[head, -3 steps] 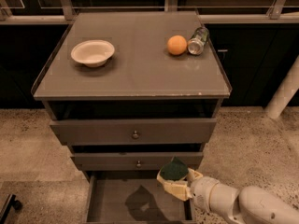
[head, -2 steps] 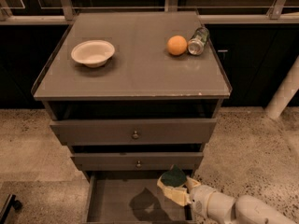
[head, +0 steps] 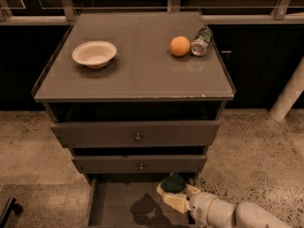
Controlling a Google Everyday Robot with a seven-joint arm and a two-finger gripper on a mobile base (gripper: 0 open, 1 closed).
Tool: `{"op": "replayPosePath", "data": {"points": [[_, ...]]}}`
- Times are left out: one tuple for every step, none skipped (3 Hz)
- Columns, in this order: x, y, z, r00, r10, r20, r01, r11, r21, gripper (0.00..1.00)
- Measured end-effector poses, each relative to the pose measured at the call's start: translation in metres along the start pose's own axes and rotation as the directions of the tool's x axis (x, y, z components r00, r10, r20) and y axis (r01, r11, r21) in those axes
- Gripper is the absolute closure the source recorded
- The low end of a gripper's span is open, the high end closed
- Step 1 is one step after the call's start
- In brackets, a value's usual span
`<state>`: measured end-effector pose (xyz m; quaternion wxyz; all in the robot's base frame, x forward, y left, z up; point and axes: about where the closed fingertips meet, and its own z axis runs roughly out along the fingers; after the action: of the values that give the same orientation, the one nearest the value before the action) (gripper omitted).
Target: Place sponge into bottom drawer
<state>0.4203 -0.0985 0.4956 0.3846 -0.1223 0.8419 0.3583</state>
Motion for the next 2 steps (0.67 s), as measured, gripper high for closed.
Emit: {"op": "replayPosePath", "data": {"points": [[0.032,-0.015,0.012,0.995,0.093,-0.025,-0.093,0.9956,0.004,1.0],[0.074,-0.048,0.032,0.991,0.135,-0.021,-0.136,0.9904,-0.027,1.0]]}}
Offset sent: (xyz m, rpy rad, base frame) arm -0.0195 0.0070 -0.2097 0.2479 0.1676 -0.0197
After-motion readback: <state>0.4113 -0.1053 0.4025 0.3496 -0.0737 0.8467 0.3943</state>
